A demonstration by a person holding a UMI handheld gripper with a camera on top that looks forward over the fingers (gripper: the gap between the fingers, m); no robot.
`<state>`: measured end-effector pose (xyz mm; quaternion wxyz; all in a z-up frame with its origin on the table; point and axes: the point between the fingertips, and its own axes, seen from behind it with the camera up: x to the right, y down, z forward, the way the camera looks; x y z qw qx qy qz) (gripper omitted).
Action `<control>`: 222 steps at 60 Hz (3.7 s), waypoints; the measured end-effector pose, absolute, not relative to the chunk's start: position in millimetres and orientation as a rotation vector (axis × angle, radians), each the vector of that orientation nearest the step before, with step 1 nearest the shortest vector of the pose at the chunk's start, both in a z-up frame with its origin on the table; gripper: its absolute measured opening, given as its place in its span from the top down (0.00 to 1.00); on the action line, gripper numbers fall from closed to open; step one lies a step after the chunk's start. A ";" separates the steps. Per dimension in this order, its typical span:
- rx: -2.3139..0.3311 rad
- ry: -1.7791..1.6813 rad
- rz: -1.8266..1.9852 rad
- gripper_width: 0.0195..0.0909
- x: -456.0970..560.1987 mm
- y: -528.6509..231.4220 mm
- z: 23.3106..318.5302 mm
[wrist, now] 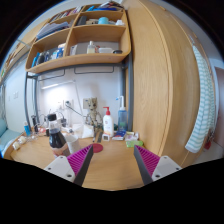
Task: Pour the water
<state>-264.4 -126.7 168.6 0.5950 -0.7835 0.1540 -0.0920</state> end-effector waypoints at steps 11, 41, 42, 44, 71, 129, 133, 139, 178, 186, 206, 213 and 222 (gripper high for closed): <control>-1.844 0.343 -0.142 0.09 -303.2 -140.6 134.0; -1.735 0.166 0.001 0.08 -430.2 -28.6 128.9; -1.732 0.166 -0.005 0.08 -429.6 -23.9 129.0; -1.726 0.167 -0.015 0.11 -427.7 -15.3 129.0; -1.682 0.146 -0.085 0.73 -423.9 11.7 124.8; -1.381 -1.234 -1.485 0.74 -263.5 148.5 155.9; -1.300 -1.336 -1.549 0.74 -271.7 157.4 156.5; -1.179 -1.486 -1.625 0.74 -286.2 165.6 149.3; -1.472 -1.020 -1.290 0.74 -275.5 147.7 163.0; -1.650 -0.610 -0.887 0.74 -265.6 145.8 168.0; -1.772 0.063 -0.073 0.73 -266.7 160.4 141.7; -1.748 0.101 -0.011 0.73 -273.8 162.5 133.4; -1.763 0.115 0.005 0.75 -279.7 165.4 109.1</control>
